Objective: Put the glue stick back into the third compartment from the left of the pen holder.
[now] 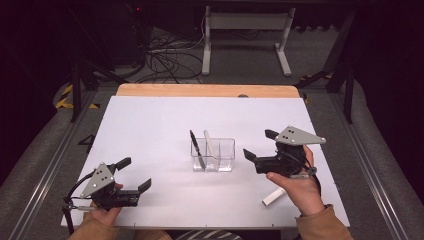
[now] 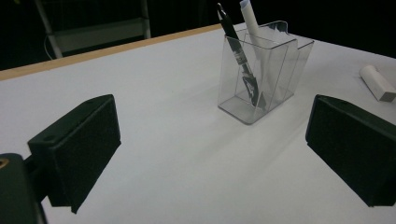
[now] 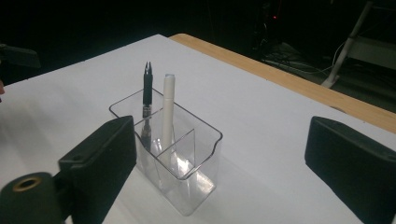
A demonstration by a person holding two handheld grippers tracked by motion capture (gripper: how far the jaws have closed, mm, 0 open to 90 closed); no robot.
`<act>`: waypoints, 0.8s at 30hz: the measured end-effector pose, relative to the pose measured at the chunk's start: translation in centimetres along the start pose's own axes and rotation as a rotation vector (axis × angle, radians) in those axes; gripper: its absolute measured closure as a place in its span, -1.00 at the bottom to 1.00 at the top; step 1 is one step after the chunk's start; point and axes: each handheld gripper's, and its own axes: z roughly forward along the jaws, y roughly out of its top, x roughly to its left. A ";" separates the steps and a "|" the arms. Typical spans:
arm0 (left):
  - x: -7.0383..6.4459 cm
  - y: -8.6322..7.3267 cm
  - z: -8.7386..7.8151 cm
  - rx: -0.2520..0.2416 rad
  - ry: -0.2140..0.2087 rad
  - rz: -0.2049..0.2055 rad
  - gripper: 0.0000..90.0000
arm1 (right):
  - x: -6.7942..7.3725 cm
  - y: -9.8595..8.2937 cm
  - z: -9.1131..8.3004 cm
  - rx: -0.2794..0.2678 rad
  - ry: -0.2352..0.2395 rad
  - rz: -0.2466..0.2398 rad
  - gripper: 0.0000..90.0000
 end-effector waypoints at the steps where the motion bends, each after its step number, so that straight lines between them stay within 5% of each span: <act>1: 0.0 0.0 0.0 0.000 0.000 -0.001 -0.91 | -0.1 0.0 -0.1 0.003 0.000 -0.008 -0.74; 9: 0.0 0.0 0.0 0.001 -0.001 -0.001 -0.91 | -0.5 -0.1 -1.0 0.041 0.018 -0.021 -0.43; 24: 0.0 0.0 0.1 0.007 -0.001 -0.002 -0.91 | -1.9 -1.1 -2.5 0.141 0.053 -0.017 -0.34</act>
